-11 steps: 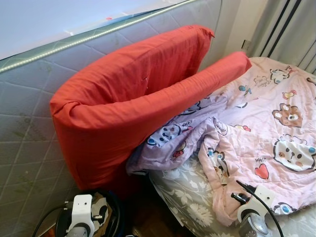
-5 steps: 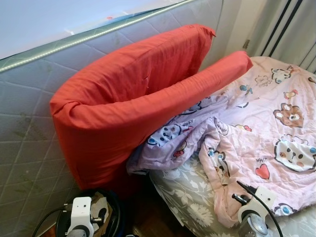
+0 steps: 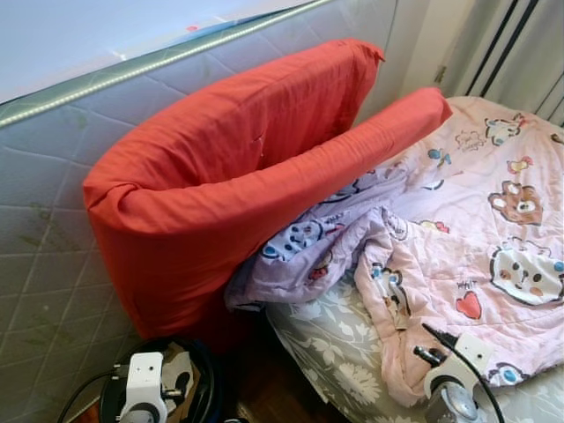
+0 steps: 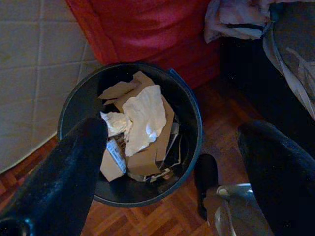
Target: Clean up the room
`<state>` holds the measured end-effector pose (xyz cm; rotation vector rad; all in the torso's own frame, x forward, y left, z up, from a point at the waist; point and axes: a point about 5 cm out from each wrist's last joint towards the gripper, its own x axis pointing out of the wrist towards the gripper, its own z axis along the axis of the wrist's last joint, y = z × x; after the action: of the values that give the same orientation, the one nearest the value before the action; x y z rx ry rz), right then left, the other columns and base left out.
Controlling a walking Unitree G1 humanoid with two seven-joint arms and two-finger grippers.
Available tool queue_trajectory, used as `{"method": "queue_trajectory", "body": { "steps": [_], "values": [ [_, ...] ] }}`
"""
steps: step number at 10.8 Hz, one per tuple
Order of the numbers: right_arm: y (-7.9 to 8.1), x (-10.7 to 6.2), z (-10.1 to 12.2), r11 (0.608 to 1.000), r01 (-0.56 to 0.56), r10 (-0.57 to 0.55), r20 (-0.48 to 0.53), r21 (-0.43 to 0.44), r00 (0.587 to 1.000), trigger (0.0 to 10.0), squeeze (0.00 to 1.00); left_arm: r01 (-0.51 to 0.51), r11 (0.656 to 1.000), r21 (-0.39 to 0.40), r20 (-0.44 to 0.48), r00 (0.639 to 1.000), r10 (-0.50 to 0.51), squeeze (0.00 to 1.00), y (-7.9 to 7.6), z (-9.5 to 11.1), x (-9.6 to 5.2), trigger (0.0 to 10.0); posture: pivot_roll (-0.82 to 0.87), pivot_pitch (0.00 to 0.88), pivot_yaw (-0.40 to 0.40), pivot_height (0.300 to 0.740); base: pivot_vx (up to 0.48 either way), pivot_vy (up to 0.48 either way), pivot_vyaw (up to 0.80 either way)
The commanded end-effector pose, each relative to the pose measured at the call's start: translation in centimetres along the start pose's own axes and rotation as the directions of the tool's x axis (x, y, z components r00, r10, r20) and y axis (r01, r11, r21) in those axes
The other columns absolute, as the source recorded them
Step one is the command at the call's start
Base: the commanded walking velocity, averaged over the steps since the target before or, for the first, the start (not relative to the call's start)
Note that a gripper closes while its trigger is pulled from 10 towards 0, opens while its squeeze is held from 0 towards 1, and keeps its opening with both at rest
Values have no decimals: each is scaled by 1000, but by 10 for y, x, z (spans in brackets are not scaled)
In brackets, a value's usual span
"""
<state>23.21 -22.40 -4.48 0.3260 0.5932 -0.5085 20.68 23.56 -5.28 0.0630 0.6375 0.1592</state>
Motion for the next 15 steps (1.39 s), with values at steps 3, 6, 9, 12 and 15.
{"method": "queue_trajectory", "body": {
  "steps": [3,6,9,12,15],
  "values": [
    [-1,-2,-4,1000,2,-2,-5,-10,1000,10000,0,4,1000,-4,-20,1000,-4,0,0,-7,-3,10000,185,144,-16,740,0,0,0],
    [-8,-1,-3,999,41,-41,-1,-12,999,10000,0,2,1000,-5,-19,1000,-2,0,2,-7,-3,10000,188,146,-18,740,0,0,0],
    [-13,-2,-4,997,73,-73,-2,-22,997,10000,0,2,1000,-3,-22,1000,-2,0,3,-8,-4,10000,185,141,-19,740,0,0,0],
    [-19,-3,-8,995,98,-98,-14,-23,995,10000,0,9,1000,0,-20,1000,-9,0,1,-8,-4,10000,184,131,-17,740,0,0,0],
    [-19,-4,-10,995,96,-96,-20,-28,995,10000,0,14,1000,4,-20,1000,-14,0,1,-8,-4,10000,185,122,-17,740,0,0,0]
  ]
}}
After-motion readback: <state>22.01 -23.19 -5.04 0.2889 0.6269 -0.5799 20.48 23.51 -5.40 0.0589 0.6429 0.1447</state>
